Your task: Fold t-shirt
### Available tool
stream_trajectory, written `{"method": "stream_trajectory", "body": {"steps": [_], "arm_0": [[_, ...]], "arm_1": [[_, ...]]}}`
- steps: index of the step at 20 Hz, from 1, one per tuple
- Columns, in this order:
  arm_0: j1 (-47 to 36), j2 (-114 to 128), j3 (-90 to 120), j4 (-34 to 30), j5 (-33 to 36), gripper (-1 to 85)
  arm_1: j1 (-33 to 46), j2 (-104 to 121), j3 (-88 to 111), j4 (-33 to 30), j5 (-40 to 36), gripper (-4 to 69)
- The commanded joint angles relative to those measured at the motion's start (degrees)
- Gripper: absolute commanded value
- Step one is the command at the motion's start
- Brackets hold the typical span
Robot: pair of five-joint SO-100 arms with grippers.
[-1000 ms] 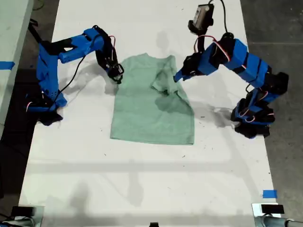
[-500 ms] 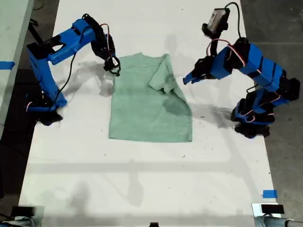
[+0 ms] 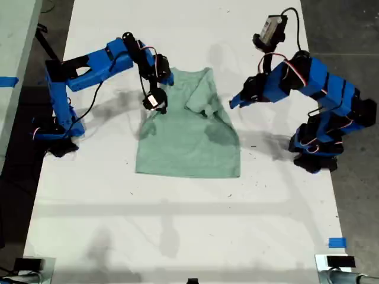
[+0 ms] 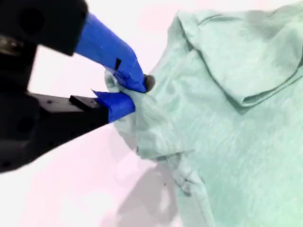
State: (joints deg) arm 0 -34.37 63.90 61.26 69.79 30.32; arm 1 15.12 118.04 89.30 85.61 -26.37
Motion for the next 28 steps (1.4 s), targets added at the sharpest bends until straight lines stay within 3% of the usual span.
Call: {"method": "stream_trajectory", "body": {"steps": [1, 3, 5, 6, 10, 14, 16, 19, 23, 28], "arm_0": [[1.7, -5.3, -6.5, -6.2, -3.3, 3.0], [0.1, -12.0, -10.6, -8.9, -4.7, 7.2], [-0.5, -15.9, -15.1, -10.3, -3.2, 25.8], [-0.4, -15.2, -15.9, -10.9, -1.8, 27.2], [1.8, -2.0, -15.0, -4.7, 1.0, 28.8], [6.6, 12.0, -8.8, 9.7, 2.9, 28.8], [9.7, 17.1, -3.6, 16.7, 2.7, 29.0], [15.4, 22.6, 3.4, 23.9, 0.7, 29.2], [22.5, 32.4, 16.2, 22.3, -4.2, 29.3], [26.1, 38.3, 27.2, 18.7, -9.1, 29.2]], "arm_1": [[-1.5, 3.4, 0.8, -1.5, 1.5, 11.6], [-2.7, 4.3, 3.3, -2.4, 2.8, 11.5], [-4.0, 5.6, 6.5, -3.6, 4.3, 11.4], [-4.6, 6.6, 8.4, -4.3, 5.0, 11.4], [-6.9, 12.0, 18.5, -8.0, 7.5, 11.4], [-10.9, 17.4, 26.1, -6.7, 9.3, 11.2], [-12.7, 19.5, 29.4, -3.7, 10.4, 24.5], [-15.5, 22.4, 31.4, -1.1, 11.6, 28.8], [-17.8, 23.2, 35.4, -1.2, 12.0, 30.5], [-17.7, 21.4, 42.5, -8.3, 10.8, 29.7]]}}
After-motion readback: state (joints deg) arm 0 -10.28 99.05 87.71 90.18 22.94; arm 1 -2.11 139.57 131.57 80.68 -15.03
